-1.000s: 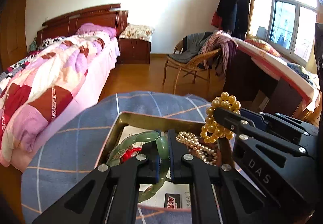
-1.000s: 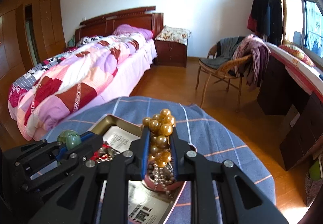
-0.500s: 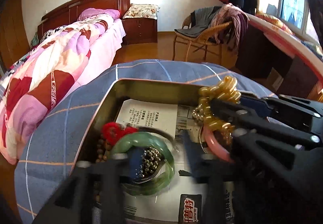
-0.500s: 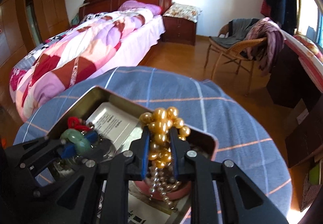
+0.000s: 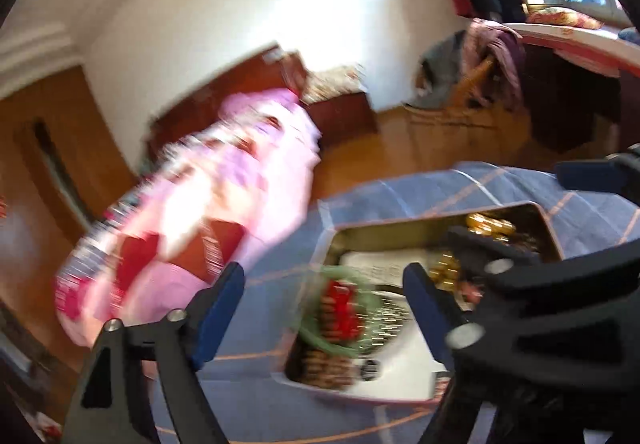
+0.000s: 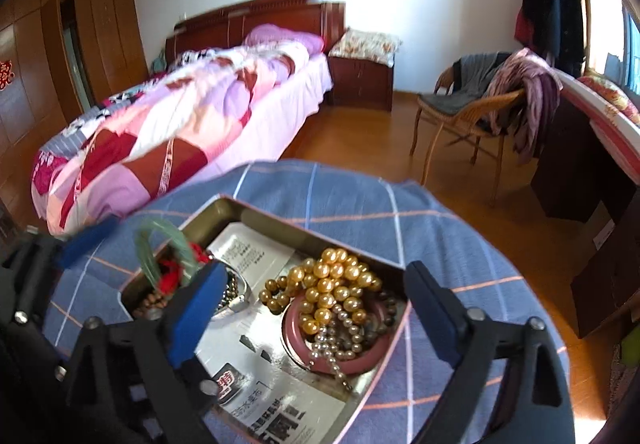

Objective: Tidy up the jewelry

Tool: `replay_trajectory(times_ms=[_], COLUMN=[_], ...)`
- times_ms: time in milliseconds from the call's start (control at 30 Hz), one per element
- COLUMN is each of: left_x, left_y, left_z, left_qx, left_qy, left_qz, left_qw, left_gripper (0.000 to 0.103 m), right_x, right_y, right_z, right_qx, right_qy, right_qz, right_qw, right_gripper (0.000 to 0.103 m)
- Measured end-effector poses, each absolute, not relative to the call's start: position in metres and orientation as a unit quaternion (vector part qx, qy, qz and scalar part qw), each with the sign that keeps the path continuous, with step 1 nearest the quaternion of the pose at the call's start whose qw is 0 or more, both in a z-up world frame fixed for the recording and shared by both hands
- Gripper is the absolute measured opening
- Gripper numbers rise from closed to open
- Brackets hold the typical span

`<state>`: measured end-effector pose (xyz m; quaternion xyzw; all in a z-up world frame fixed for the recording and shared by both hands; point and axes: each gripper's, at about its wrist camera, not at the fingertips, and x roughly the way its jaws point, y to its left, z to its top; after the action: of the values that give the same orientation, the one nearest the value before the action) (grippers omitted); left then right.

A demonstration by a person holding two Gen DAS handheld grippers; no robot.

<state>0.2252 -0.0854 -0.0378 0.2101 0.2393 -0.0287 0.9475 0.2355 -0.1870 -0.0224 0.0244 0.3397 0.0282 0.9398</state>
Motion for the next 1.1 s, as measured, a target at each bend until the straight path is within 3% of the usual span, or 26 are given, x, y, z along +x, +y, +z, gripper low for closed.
replay_trajectory(times_ms=[100, 533, 1100], left_x=[0.217, 0.149, 0.05], left_y=[-0.074, -0.028, 0.012], left_z=[-0.034, -0.058, -0.024], left_qx=[0.191, 0.064, -0.013], left_qy=[0.251, 0.336, 0.291], left_qz=[-0.036, -0.039, -0.014], left_qw=[0.948, 0.939, 0.956], left_gripper=[0.083, 0.083, 0.083], right_x=[0.229, 0.181, 0.078], right_y=[-0.187, -0.169, -0.156], right_z=[-0.021, -0.035, 0.002], right_qx=[0.034, 0.057, 0.029], right_qy=[0.336, 0.35, 0.249], right_qz=[0.022, 0.015, -0.022], right_qw=[0.941, 0.935, 0.968], right_gripper=[0.102, 0.102, 0.103])
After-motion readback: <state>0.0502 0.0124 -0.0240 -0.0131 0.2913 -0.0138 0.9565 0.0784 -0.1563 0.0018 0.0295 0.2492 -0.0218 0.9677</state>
